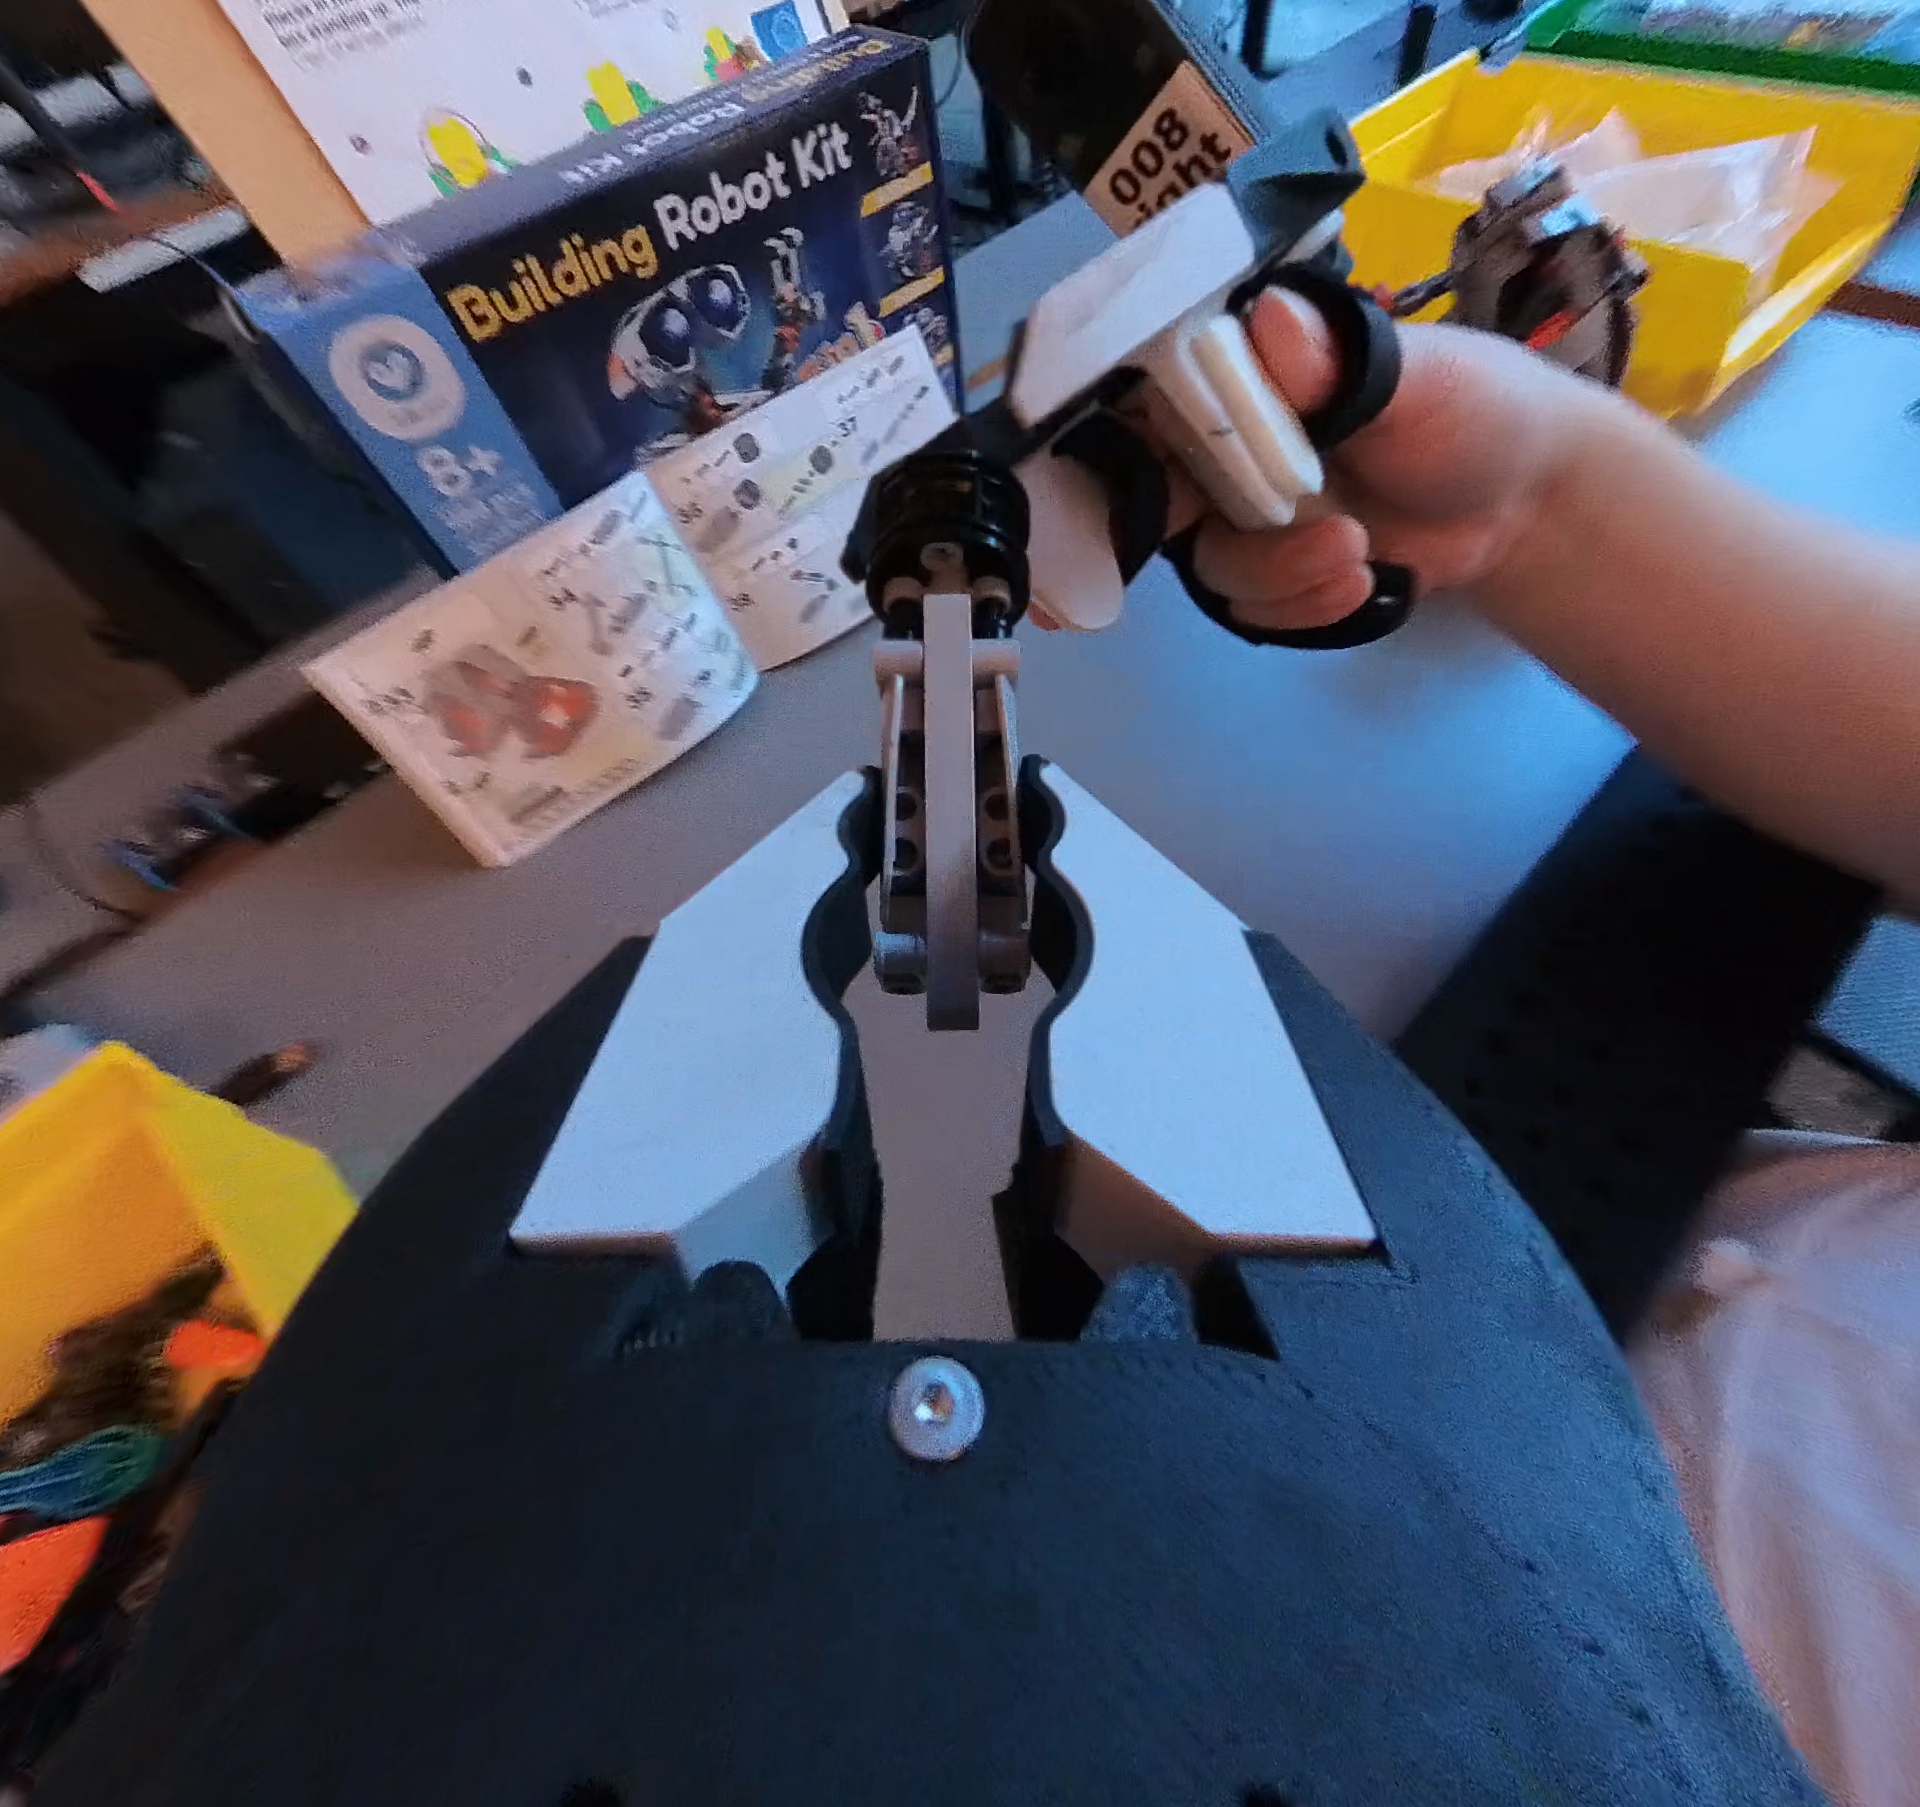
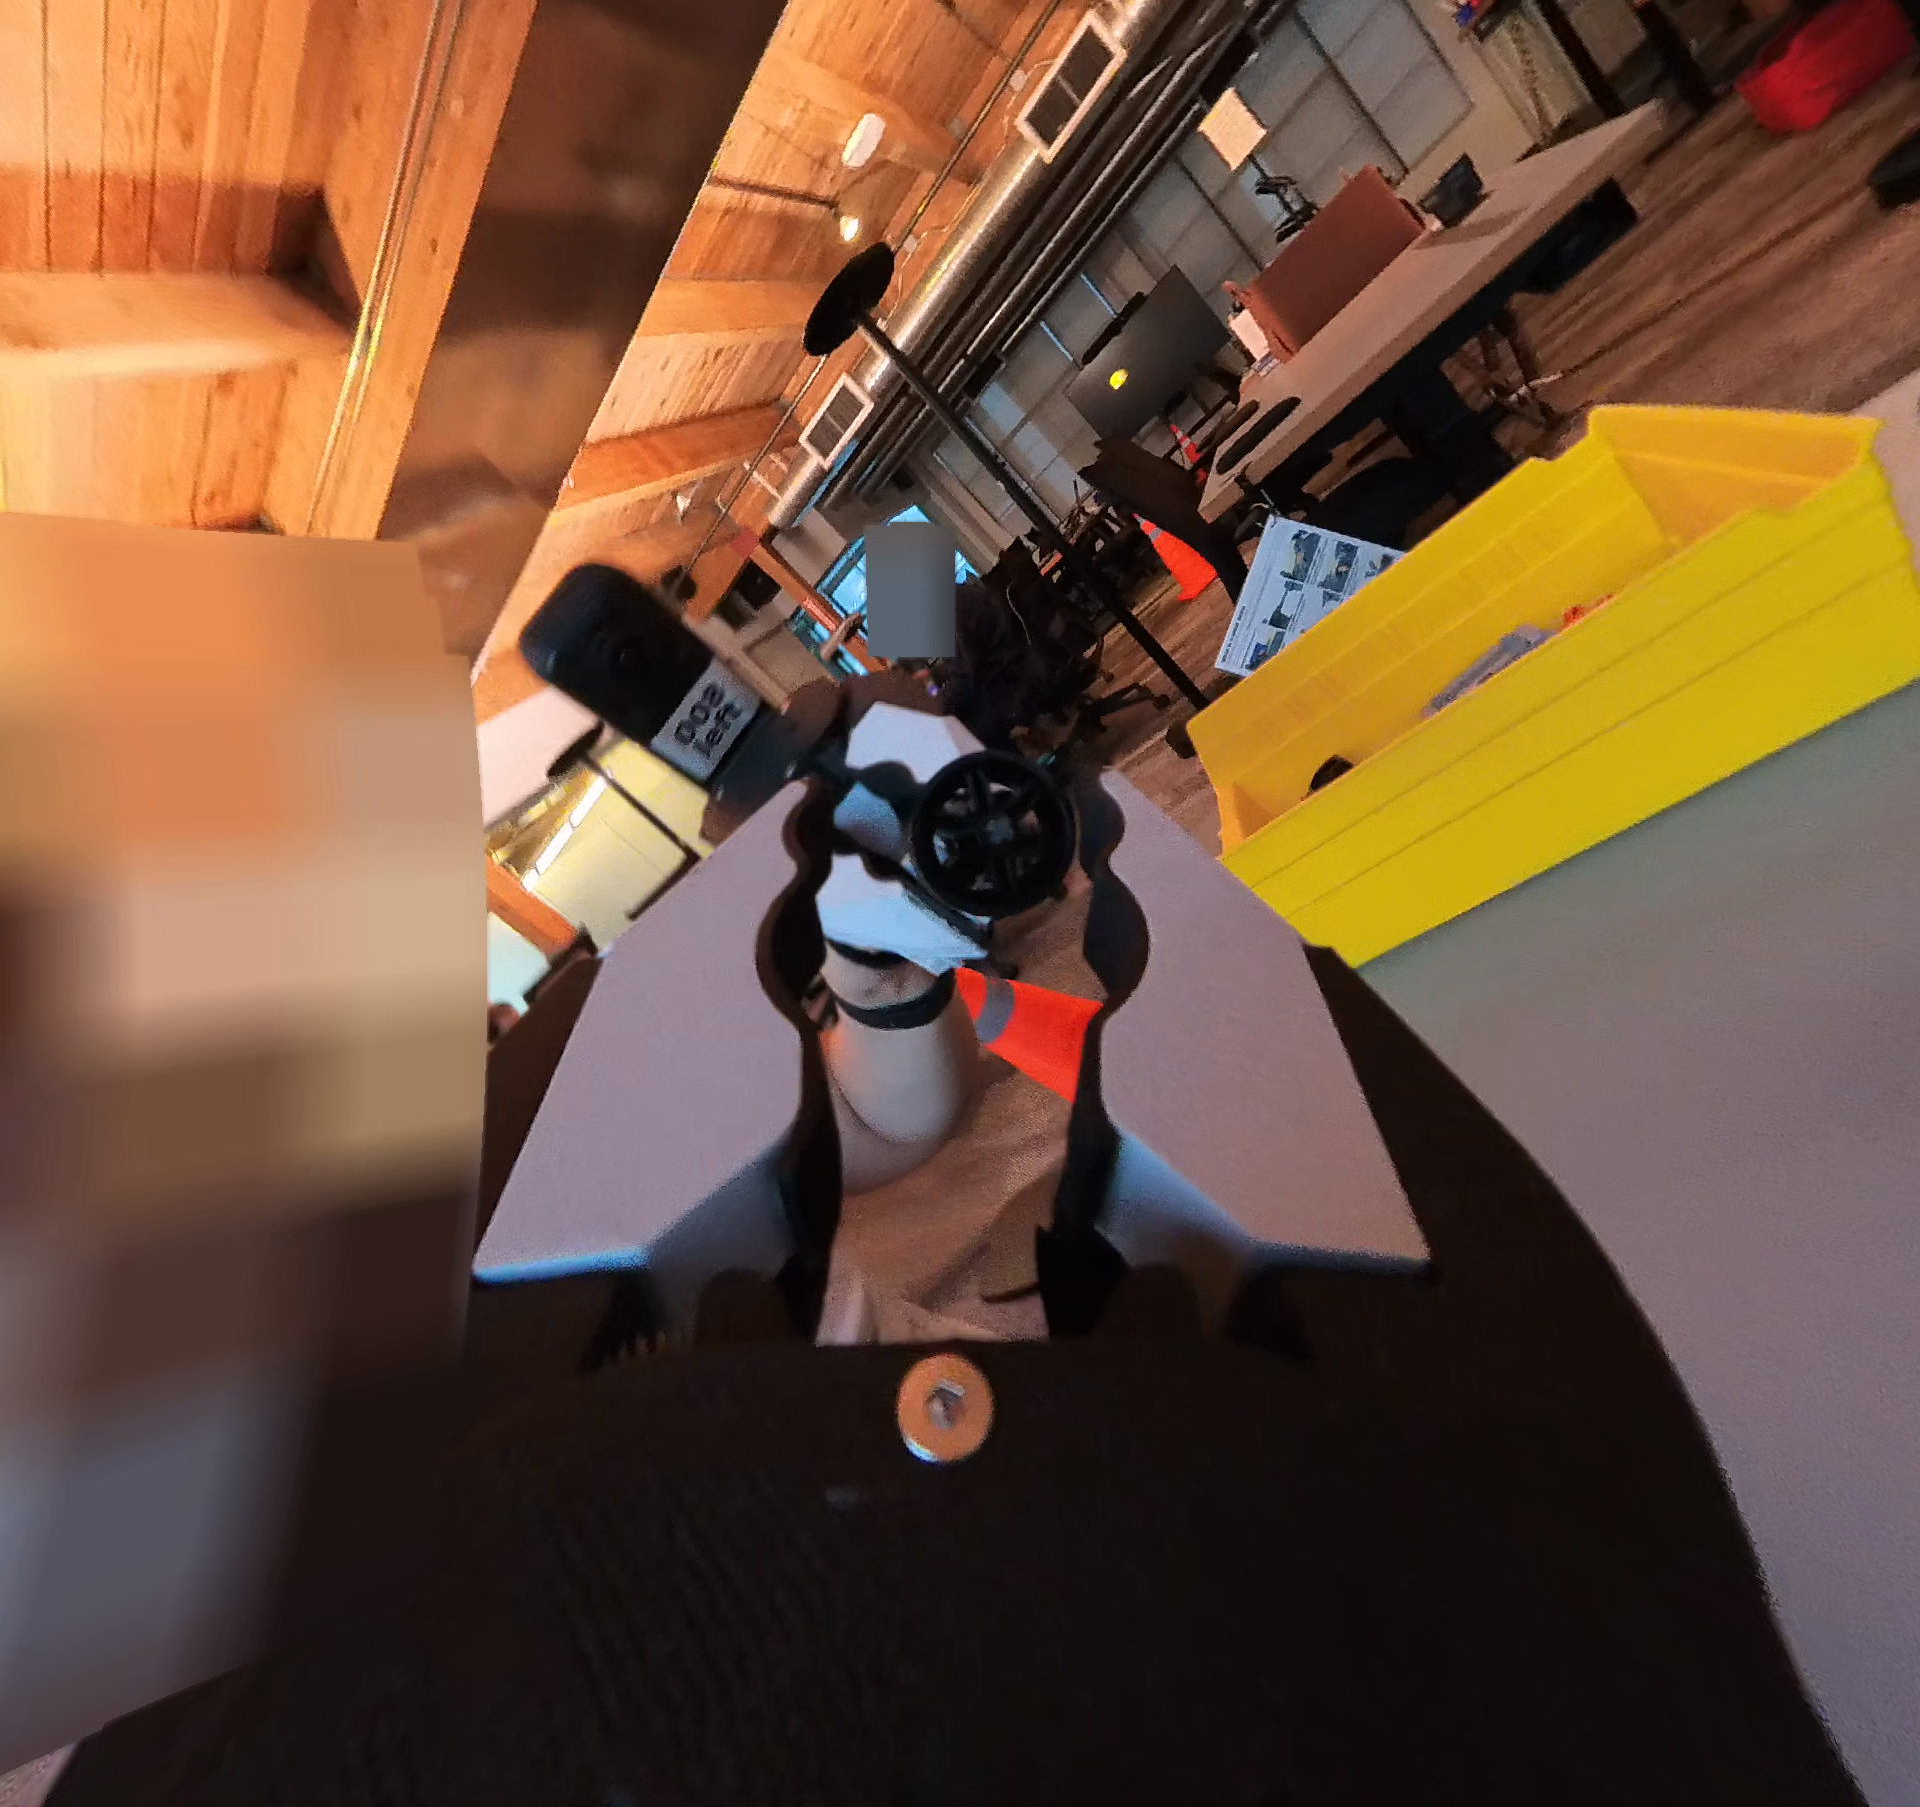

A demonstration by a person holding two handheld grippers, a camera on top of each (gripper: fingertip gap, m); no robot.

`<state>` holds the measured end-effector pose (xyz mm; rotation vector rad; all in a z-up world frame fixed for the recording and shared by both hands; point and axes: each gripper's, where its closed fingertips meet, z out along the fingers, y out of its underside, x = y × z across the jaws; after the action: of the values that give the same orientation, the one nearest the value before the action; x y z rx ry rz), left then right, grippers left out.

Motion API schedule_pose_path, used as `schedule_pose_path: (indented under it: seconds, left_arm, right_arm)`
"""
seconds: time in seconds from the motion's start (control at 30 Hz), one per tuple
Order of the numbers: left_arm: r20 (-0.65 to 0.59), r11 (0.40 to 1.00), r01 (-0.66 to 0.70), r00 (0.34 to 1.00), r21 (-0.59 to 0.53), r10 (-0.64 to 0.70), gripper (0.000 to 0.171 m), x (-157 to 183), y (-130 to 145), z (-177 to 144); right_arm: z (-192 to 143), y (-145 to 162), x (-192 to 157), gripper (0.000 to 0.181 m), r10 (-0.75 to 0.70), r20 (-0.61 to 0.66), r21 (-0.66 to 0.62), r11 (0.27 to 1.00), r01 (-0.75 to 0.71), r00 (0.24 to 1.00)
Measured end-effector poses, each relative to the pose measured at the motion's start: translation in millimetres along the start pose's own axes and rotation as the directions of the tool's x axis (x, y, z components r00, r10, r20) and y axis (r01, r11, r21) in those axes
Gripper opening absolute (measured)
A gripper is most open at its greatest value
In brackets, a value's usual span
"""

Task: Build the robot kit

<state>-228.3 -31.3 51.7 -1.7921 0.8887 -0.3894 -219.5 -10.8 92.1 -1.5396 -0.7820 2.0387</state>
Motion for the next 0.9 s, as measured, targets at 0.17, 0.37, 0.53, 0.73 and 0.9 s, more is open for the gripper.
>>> schedule_pose_path:
  seconds: [0.17,0.37,0.53,0.73,0.9]
  left_arm:
    - [-0.131,0.989,0.140,0.982,0.035,-0.135,0.024,7.5,-2.7,-4.6]
    - [-0.417,0.954,0.299,0.866,-0.010,-0.276,0.024,43.6,-4.3,-18.8]
    - [-0.577,0.946,0.318,0.763,-0.059,-0.292,0.024,72.2,-5.4,-36.8]
    - [-0.604,0.952,0.297,0.746,-0.075,-0.281,0.024,83.6,-2.0,-43.7]
    - [-0.615,0.953,0.294,0.738,-0.080,-0.279,0.024,87.5,-2.1,-44.8]
  right_arm:
    - [-5.4,13.3,-2.9,0.061,-0.394,0.015,-0.100,0.914,0.393,0.919]
    - [-13.7,42.8,-45.9,0.065,-0.890,0.108,-0.113,0.431,0.895,0.442]
    - [-13.6,67.4,-60.7,0.050,-0.899,0.213,-0.223,0.337,0.915,0.383]
    - [-12.4,71.7,-72.3,0.039,-0.901,0.240,-0.215,0.313,0.925,0.361]
    - [-9.8,78.8,-68.8,0.035,-0.899,0.257,-0.252,0.291,0.923,0.354]
